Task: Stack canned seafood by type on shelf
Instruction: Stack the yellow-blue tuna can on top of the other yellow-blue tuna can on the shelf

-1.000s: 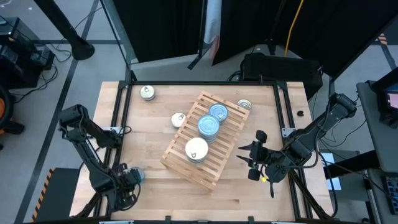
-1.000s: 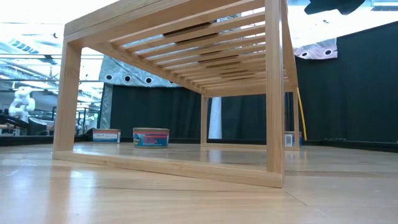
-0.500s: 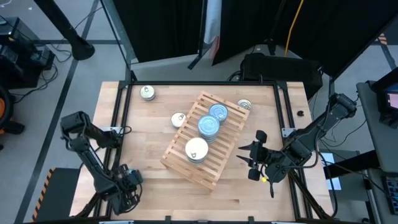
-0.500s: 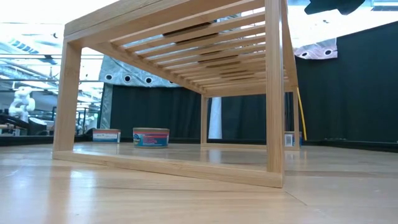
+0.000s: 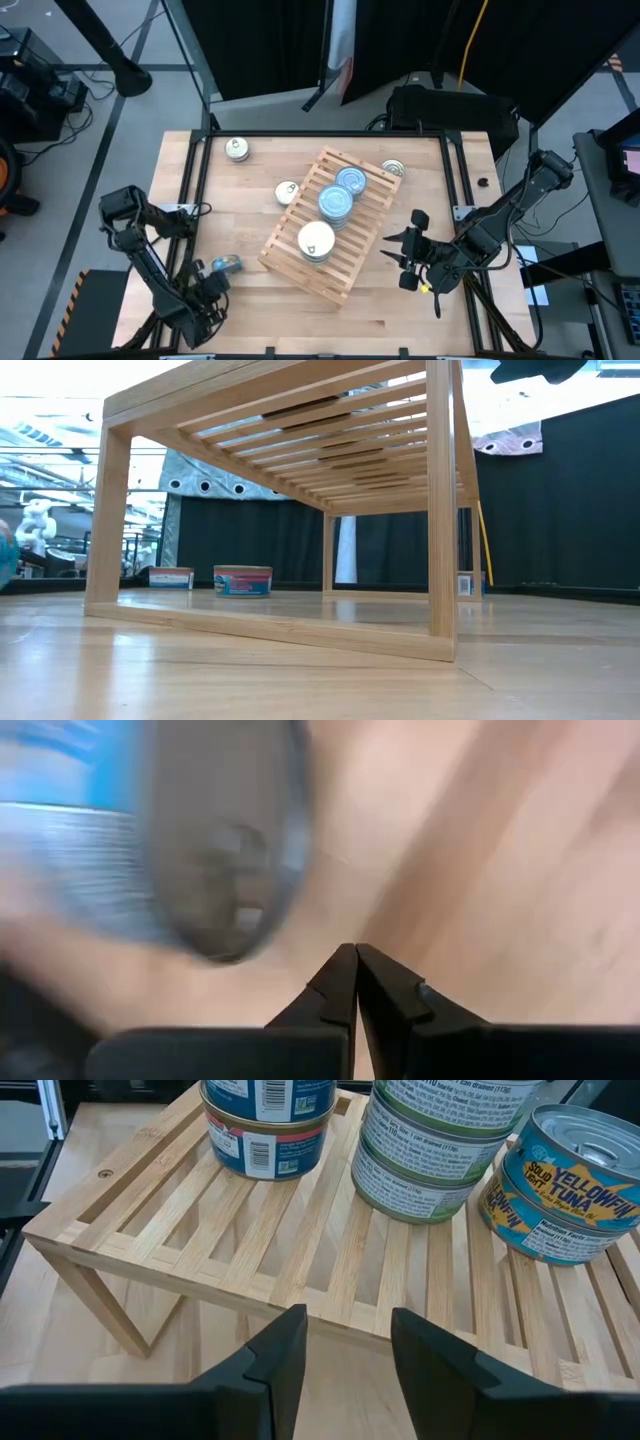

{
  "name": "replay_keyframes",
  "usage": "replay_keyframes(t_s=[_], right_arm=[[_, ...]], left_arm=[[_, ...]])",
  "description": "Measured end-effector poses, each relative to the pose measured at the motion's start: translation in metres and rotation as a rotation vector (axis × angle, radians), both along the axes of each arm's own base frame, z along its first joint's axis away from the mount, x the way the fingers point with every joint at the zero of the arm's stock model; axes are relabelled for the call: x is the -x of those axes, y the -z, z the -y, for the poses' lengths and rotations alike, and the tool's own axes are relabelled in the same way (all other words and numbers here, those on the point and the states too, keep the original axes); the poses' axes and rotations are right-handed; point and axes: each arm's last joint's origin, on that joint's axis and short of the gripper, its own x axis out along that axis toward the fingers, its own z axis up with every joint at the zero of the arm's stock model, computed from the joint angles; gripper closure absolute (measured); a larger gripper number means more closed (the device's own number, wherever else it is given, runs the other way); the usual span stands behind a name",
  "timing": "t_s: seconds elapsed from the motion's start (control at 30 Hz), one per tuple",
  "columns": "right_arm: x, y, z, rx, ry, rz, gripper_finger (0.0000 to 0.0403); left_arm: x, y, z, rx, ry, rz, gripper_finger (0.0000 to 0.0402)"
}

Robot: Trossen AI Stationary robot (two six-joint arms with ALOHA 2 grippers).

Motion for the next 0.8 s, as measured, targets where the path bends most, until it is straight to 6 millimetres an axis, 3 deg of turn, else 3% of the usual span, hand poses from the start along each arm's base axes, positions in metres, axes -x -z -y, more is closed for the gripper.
replay_keyframes(t_s=[0.17,0.23,0.37,0.5,0.67,0.8], right_arm=[[0.0,0.0,0.0,0.013,-0.007,-0.004,0.0264],[0.0,0.0,0.0,0.016,-0.009,-0.005,0.0264],[0.0,0.0,0.0,0.026,-0.015,-0.01,0.0264],[0.001,0.001,0.001,0.041,-0.021,-0.019,0.0264],[0.001,0.001,0.0,0.036,-0.034,-0.032,0.0264],[0.001,0.002,0.0,0.026,-0.052,-0.047,0.0264]], left_arm=[[0.002,-0.053,-0.007,-0.136,-0.121,0.054,0.0386],[0.001,-0.076,-0.009,-0.11,-0.158,0.117,0.0379],[0.004,-0.102,-0.02,-0.081,-0.177,0.229,0.0326],[0.003,-0.104,-0.032,-0.129,-0.141,0.317,0.0229],[-0.002,-0.089,-0.041,-0.183,-0.112,0.296,0.0096],[-0.002,-0.073,-0.048,-0.2,-0.137,0.257,0.0036]])
